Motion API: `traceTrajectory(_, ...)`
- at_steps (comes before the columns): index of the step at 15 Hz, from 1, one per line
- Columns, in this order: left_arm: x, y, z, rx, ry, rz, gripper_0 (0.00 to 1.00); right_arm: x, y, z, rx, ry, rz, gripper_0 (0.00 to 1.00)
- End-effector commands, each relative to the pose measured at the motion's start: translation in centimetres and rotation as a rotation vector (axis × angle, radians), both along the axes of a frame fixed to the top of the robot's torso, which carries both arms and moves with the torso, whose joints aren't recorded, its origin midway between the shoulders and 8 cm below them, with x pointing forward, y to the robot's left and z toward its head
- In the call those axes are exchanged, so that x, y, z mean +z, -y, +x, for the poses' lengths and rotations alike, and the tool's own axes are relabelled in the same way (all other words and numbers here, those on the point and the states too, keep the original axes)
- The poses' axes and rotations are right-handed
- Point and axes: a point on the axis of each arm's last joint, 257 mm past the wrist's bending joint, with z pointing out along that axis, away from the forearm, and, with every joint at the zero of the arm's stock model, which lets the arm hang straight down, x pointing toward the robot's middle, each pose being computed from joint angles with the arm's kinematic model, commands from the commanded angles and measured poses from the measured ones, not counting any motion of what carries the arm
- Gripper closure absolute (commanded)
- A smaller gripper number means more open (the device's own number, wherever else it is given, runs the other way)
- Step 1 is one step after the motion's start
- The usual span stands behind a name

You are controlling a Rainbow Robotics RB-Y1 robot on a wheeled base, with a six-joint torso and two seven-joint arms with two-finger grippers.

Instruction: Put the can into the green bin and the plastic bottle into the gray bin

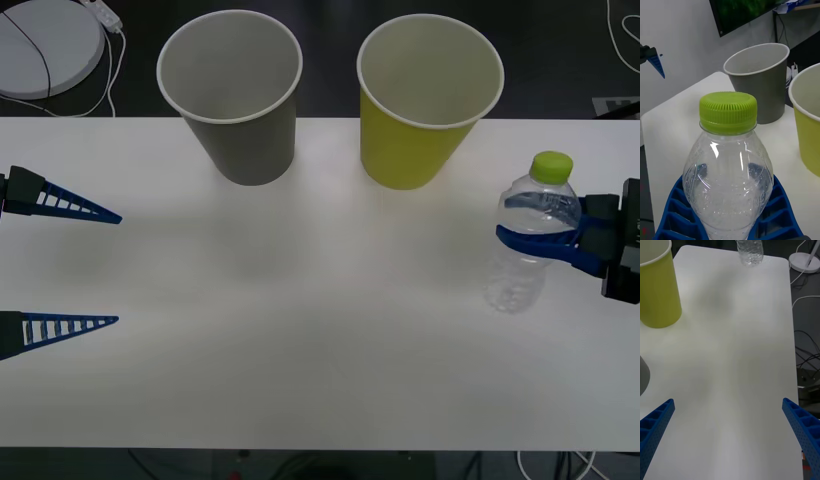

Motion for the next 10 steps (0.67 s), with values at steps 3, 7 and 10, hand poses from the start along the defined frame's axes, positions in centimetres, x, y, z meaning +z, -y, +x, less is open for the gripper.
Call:
traceTrajectory(3,0.0,0.0,0.0,0.0,0.0,0.0,0.0,2.1,-1.1,-0.5,-0.015,-0.05,-0.038,1.0)
traceTrajectory(7,0.0,0.0,0.0,0.0,0.0,0.0,0.0,3.7,-2.9,-0.6,-0.012,-0.095,-0.054,1.0)
traceTrajectory(10,0.0,0.0,0.0,0.0,0.0,0.0,0.0,5.2,-4.5,-0.8,-0.021,-0.129,-0.078,1.0)
